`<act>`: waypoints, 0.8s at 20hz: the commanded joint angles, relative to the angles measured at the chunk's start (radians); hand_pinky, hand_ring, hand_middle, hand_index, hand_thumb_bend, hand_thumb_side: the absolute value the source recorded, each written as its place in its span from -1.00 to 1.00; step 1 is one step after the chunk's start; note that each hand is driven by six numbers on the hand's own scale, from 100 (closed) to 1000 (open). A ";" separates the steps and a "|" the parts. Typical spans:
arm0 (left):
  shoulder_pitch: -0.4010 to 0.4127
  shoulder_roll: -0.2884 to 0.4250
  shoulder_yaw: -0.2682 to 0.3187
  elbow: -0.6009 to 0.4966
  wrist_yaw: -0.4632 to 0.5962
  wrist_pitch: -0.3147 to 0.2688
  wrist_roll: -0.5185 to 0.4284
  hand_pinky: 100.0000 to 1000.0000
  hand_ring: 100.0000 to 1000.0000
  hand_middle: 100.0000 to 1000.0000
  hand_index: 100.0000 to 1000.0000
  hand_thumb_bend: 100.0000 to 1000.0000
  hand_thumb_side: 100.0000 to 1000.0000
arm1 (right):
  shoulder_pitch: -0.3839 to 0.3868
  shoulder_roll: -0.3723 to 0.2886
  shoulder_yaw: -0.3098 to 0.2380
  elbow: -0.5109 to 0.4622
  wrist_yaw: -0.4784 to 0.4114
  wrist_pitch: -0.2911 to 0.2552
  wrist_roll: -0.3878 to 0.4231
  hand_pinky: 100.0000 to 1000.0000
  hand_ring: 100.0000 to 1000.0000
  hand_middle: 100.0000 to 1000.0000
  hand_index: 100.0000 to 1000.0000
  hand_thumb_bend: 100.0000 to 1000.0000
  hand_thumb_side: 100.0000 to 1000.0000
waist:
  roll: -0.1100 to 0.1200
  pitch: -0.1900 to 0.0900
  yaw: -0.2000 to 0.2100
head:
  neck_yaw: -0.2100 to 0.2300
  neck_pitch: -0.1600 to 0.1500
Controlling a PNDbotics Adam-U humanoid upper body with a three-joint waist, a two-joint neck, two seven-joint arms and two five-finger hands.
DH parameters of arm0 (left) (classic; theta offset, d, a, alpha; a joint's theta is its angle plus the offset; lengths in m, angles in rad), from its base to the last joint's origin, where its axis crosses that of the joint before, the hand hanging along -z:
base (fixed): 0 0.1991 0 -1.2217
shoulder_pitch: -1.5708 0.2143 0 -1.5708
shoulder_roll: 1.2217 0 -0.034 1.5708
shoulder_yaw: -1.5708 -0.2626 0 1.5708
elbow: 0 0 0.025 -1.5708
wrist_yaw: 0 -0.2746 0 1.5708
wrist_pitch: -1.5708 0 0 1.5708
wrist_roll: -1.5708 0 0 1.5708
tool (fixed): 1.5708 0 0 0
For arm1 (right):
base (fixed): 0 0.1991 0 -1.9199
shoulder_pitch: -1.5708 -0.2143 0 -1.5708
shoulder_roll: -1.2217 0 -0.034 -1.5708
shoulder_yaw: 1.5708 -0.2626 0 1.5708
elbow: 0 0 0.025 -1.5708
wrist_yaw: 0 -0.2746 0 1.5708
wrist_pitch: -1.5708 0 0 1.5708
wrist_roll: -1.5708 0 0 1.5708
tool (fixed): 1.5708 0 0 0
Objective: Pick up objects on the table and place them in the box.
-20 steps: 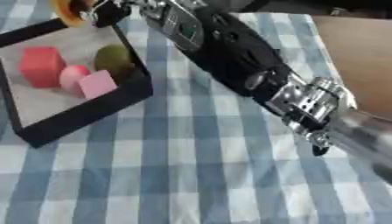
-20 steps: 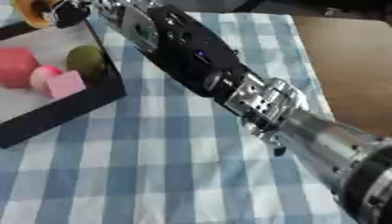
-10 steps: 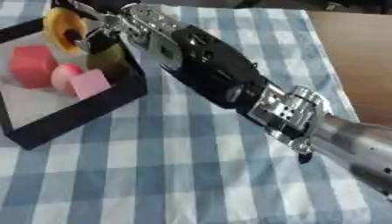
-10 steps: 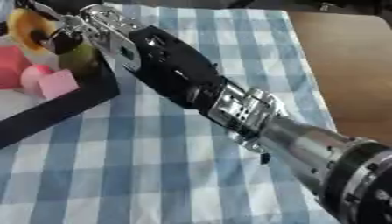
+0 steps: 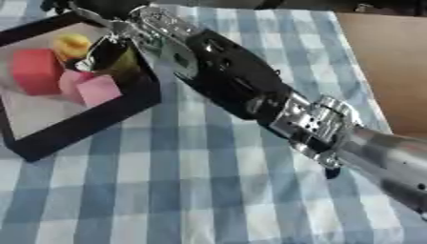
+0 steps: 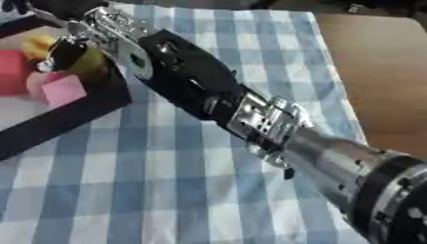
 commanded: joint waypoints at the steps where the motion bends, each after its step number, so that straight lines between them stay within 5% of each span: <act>1: -0.002 0.027 0.008 -0.011 -0.004 -0.001 0.002 0.69 0.94 0.68 0.66 -1.00 0.47 | -0.017 -0.030 -0.020 -0.042 -0.040 0.032 -0.020 0.72 0.71 0.47 0.76 -0.33 -0.54 | -0.002 -0.002 -0.005 | -0.002 -0.002; 6: 0.028 0.043 0.022 -0.007 -0.014 -0.002 0.034 0.69 0.94 0.68 0.66 -1.00 0.46 | 0.005 -0.089 -0.046 -0.154 -0.162 0.104 -0.062 0.68 0.67 0.43 0.71 -0.51 -0.46 | 0.005 -0.029 -0.042 | 0.014 -0.002; 13: 0.102 0.064 0.037 0.012 -0.017 0.001 0.110 0.69 0.95 0.69 0.66 -1.00 0.48 | 0.130 -0.314 -0.180 -0.554 -0.501 0.231 -0.135 0.68 0.67 0.43 0.70 -1.00 -0.22 | 0.014 -0.083 -0.128 | 0.090 -0.002; 16: 0.122 0.067 0.035 0.018 -0.019 0.003 0.100 0.69 0.96 0.69 0.66 -1.00 0.49 | 0.232 -0.417 -0.257 -0.723 -0.640 0.267 -0.180 0.69 0.68 0.43 0.71 -1.00 -0.16 | 0.018 -0.095 -0.162 | 0.127 -0.002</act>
